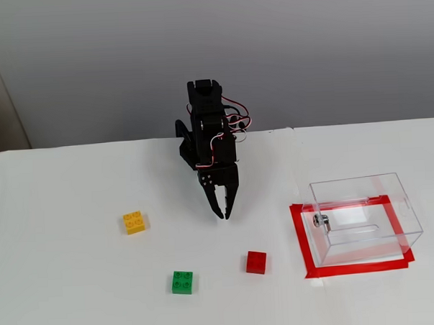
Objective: Pick the yellow lego brick and place it into the transparent box
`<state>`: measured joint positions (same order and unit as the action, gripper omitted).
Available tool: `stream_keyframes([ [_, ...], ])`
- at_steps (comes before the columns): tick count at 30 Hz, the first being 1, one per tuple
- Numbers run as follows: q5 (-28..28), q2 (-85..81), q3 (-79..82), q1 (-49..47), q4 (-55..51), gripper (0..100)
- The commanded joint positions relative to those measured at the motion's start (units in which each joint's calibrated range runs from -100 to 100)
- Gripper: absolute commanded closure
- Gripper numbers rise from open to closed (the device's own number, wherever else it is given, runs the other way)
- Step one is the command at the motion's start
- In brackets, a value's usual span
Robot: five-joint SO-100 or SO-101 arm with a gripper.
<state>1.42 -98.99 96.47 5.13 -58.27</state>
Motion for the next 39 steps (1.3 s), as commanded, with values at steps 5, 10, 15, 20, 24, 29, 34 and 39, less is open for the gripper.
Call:
stream_keyframes([
  [5,0.2,-0.7,0.4,0.5,0.6,98],
  [10,0.2,-0.7,0.4,0.5,0.6,98],
  [15,0.2,-0.7,0.3,0.5,0.6,98],
  [20,0.1,0.3,-1.6,0.0,0.6,98],
  [24,0.1,6.6,-7.1,0.0,0.6,98],
  [29,0.1,15.5,-14.3,0.5,0.6,98],
  [34,-0.3,18.2,-21.2,0.7,0.7,97],
  [39,-0.4,18.8,-28.7,5.1,-0.6,97],
])
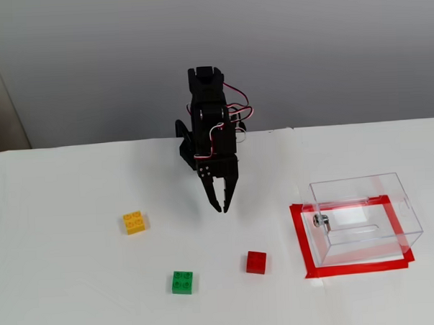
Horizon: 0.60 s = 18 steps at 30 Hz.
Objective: Pick the yellow lego brick and place it into the transparent box
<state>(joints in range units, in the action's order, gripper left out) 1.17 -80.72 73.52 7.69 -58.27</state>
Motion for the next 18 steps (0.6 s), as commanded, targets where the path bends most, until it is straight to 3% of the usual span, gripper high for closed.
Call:
stream_keyframes([
  [1,-0.1,0.5,-7.2,4.0,-1.2,97],
  [7,-0.1,3.5,-15.7,16.4,-4.0,97],
  [18,-0.2,25.4,-33.6,35.9,-13.4,97],
])
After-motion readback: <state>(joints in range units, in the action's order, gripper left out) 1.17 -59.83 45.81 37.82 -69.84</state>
